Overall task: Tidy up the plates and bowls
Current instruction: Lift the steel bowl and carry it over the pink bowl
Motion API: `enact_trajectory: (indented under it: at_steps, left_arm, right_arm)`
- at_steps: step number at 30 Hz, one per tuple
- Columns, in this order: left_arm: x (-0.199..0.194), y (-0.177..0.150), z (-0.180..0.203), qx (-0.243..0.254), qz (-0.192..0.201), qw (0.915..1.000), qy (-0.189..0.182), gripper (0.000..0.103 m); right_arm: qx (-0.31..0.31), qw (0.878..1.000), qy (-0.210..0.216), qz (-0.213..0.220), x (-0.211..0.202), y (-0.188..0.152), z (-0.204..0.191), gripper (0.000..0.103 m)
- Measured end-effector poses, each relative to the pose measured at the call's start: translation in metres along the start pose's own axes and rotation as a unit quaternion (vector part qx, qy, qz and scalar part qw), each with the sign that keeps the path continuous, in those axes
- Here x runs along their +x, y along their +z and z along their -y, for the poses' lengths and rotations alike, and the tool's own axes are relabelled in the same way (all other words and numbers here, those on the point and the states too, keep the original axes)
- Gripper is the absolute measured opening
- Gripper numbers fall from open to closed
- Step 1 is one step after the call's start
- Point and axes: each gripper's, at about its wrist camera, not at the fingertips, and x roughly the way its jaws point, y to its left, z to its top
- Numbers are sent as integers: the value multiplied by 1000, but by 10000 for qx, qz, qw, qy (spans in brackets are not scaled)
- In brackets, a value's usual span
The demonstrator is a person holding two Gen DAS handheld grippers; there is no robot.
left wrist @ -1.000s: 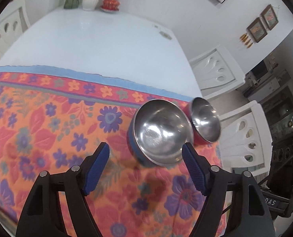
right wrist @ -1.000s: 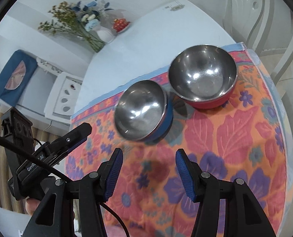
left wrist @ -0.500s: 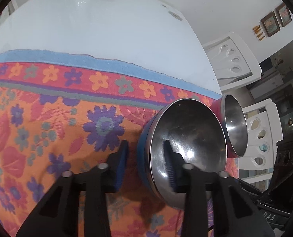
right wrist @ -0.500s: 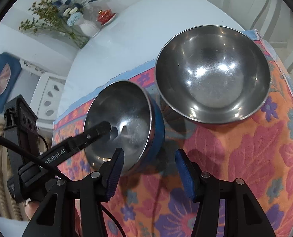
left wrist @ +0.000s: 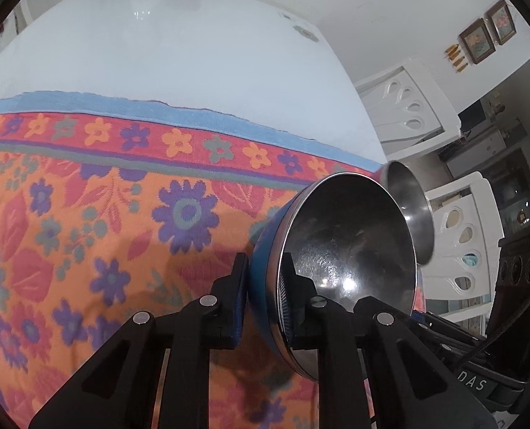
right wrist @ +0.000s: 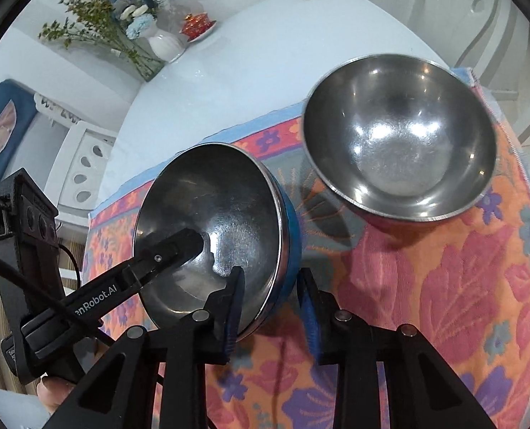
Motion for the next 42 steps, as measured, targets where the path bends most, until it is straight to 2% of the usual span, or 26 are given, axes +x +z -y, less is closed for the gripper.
enact_trajectory:
  at_steps: [5, 11, 19, 25, 31, 36, 42]
  left_arm:
    - [-37, -17, 8, -20, 215, 9998, -43, 14]
    - [-99, -52, 25, 108, 585, 9982, -76, 14]
    - [-166, -107, 56, 551, 1003, 9932, 211, 14]
    - [-195, -151, 70, 695, 1167, 9896, 465, 15]
    - [-198, -185, 66, 468, 1010, 9927, 466, 15]
    - [-188, -209, 48, 6, 605, 9977, 291, 15]
    - [-171, -236, 37, -252, 191, 9991, 281, 15]
  right_arm:
    - [-147, 9998, 74, 85, -31, -16, -18, 29]
    - [-477, 9984, 159, 248, -79, -48, -45, 29]
    - [-827, 9960, 236, 258, -127, -100, -71, 29]
    - [-983, 9949, 184, 106, -143, -130, -74, 29]
    - [-1028, 9943, 174, -226, -143, -160, -69, 29]
    - [-993, 9927, 306, -618, -136, -178, -60, 30]
    - [-969, 9904, 307, -939, -126, -193, -52, 30]
